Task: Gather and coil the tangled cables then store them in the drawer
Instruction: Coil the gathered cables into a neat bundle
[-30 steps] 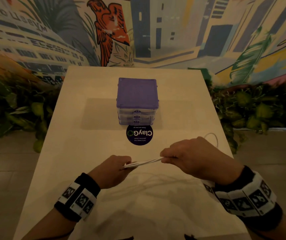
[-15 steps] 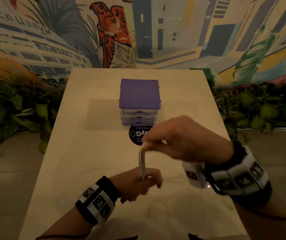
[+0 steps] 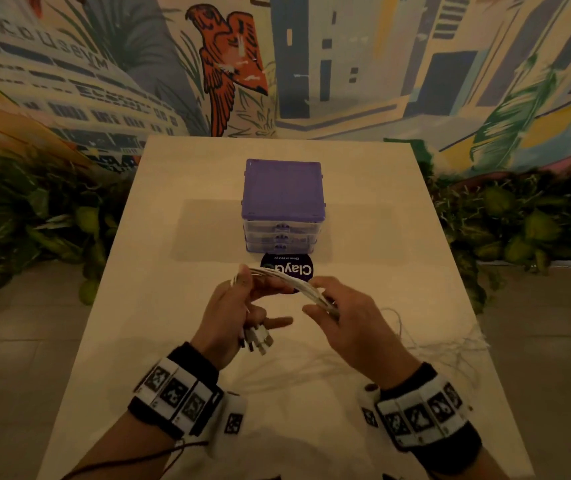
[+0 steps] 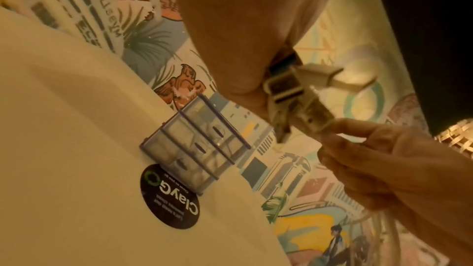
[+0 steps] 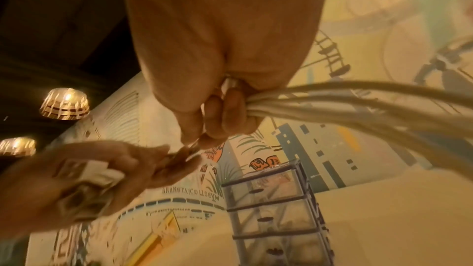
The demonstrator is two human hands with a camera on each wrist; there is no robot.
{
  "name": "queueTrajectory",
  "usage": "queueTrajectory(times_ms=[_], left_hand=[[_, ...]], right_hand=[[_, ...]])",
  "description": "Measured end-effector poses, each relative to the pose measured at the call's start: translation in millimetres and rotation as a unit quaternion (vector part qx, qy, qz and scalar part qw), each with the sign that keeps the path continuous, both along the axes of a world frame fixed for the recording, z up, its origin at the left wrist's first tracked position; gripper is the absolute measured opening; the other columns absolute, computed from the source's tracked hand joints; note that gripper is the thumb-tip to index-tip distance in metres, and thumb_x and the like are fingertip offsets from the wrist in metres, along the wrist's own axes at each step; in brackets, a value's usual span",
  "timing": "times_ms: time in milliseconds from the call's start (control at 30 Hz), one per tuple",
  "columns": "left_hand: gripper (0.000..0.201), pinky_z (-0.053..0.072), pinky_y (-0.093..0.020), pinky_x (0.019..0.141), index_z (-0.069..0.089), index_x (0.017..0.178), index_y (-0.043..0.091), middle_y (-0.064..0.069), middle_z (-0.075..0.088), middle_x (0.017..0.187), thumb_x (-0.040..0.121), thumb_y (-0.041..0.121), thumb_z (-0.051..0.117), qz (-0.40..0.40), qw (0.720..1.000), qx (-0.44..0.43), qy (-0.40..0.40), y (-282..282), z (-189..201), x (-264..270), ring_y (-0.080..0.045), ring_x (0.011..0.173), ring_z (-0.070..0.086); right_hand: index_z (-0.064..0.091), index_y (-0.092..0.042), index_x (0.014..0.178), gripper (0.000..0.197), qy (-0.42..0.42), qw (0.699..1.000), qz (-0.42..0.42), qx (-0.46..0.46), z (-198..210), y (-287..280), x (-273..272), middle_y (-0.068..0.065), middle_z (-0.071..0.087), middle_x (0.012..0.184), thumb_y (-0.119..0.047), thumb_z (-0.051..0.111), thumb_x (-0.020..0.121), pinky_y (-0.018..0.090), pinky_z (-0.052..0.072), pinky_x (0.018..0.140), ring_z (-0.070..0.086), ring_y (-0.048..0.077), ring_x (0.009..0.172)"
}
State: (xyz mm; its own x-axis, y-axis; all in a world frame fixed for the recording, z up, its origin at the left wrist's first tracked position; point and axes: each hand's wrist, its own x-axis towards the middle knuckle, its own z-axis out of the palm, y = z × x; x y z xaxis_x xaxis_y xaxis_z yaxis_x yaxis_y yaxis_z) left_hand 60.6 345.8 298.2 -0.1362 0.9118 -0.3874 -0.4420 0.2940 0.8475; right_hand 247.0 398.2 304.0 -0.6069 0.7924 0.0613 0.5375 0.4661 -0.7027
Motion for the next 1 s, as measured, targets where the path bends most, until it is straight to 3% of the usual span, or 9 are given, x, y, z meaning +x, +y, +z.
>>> queueTrajectory(times_ms=[67,133,200,267,333,433,600,833,1000], left_hand=[[0.056,0.052,-0.048,0.091,0.068,0.103,0.008,-0.012,0.074,0.106,0.094,0.051,0.033,0.012,0.999,-0.016,0.027,-0.1,-7.3,3.8,-0.028,0.077,0.071],[0.053,0.042,-0.046,0.105,0.064,0.114,0.014,-0.006,0.070,0.119,0.086,0.053,0.041,0.039,0.998,-0.039,0.004,-0.9,-15.0,5.9,-0.026,0.111,0.064],[0.055,0.038,-0.043,0.108,0.054,0.129,0.012,-0.008,0.065,0.127,0.091,0.048,0.037,0.056,0.997,-0.007,-0.060,-0.3,-17.3,10.0,-0.023,0.120,0.060],[0.050,0.043,-0.040,0.103,0.053,0.127,0.007,-0.012,0.068,0.118,0.099,0.041,0.029,0.077,0.990,0.040,-0.114,-0.1,-13.2,14.6,-0.025,0.116,0.062],[0.045,0.052,-0.040,0.090,0.056,0.107,0.005,-0.011,0.065,0.086,0.102,0.039,0.027,0.122,0.977,0.057,-0.163,2.6,-10.7,18.7,-0.025,0.088,0.065],[0.040,0.047,-0.031,0.063,0.051,0.089,0.011,-0.001,0.040,0.066,0.101,0.044,0.031,0.165,0.964,0.037,-0.205,4.6,-9.2,20.6,-0.015,0.059,0.041],[0.039,0.042,-0.026,0.054,0.049,0.083,0.013,0.002,0.035,0.063,0.100,0.045,0.035,0.208,0.962,0.008,-0.177,7.4,-15.4,-0.9,-0.012,0.053,0.035],[0.046,0.038,-0.023,0.050,0.043,0.086,0.012,0.000,0.041,0.071,0.085,0.058,0.042,0.047,0.997,0.017,0.064,10.3,-18.8,10.4,-0.009,0.053,0.034],[0.097,0.039,-0.026,0.051,0.050,0.090,-0.002,-0.009,0.044,0.067,0.068,0.089,0.021,-0.110,0.973,0.090,0.181,3.1,-19.5,22.2,-0.015,0.056,0.041]], right_hand=[[0.056,-0.009,0.123,0.031,-0.006,0.999,-0.012,0.037,-5.6,-5.4,0.9,0.007,0.067,0.098,-0.023,0.054,0.095,0.021,0.044,0.070,0.058,0.013,0.079],[0.058,-0.004,0.121,0.034,-0.005,0.997,-0.028,0.075,-8.9,-8.6,0.6,0.015,0.068,0.102,-0.023,0.049,0.095,0.038,0.055,0.071,0.064,0.029,0.085],[0.060,-0.004,0.118,0.033,-0.019,0.993,-0.033,0.111,-10.6,-12.8,-3.9,0.014,0.069,0.096,-0.024,0.047,0.096,0.042,0.057,0.064,0.066,0.031,0.078],[0.061,-0.008,0.112,0.031,-0.043,0.991,-0.022,0.127,-14.6,-16.8,-8.8,0.011,0.069,0.088,-0.027,0.042,0.096,0.042,0.056,0.055,0.065,0.028,0.067],[0.060,-0.012,0.105,0.036,-0.073,0.989,0.004,0.127,-18.7,-21.4,-13.4,0.006,0.068,0.083,-0.034,0.032,0.097,0.037,0.052,0.047,0.062,0.025,0.060],[0.056,-0.018,0.102,0.056,-0.139,0.984,0.055,0.094,-20.4,-23.0,-11.6,0.000,0.065,0.081,-0.055,0.015,0.094,0.031,0.037,0.047,0.058,0.022,0.060],[0.056,-0.021,0.084,0.032,-0.152,0.974,0.080,0.147,-14.9,-11.2,23.4,-0.005,0.061,0.064,-0.046,0.037,0.092,0.026,0.037,0.041,0.051,0.015,0.047],[0.061,-0.015,0.103,0.027,-0.086,0.958,0.183,0.204,26.4,-3.6,18.8,-0.001,0.068,0.081,-0.034,0.044,0.096,0.025,0.046,0.044,0.058,0.015,0.055],[0.063,-0.018,0.107,0.024,-0.026,0.974,0.176,0.144,36.1,12.4,-7.9,-0.001,0.070,0.094,-0.032,0.047,0.096,0.025,0.051,0.063,0.063,0.013,0.077]])
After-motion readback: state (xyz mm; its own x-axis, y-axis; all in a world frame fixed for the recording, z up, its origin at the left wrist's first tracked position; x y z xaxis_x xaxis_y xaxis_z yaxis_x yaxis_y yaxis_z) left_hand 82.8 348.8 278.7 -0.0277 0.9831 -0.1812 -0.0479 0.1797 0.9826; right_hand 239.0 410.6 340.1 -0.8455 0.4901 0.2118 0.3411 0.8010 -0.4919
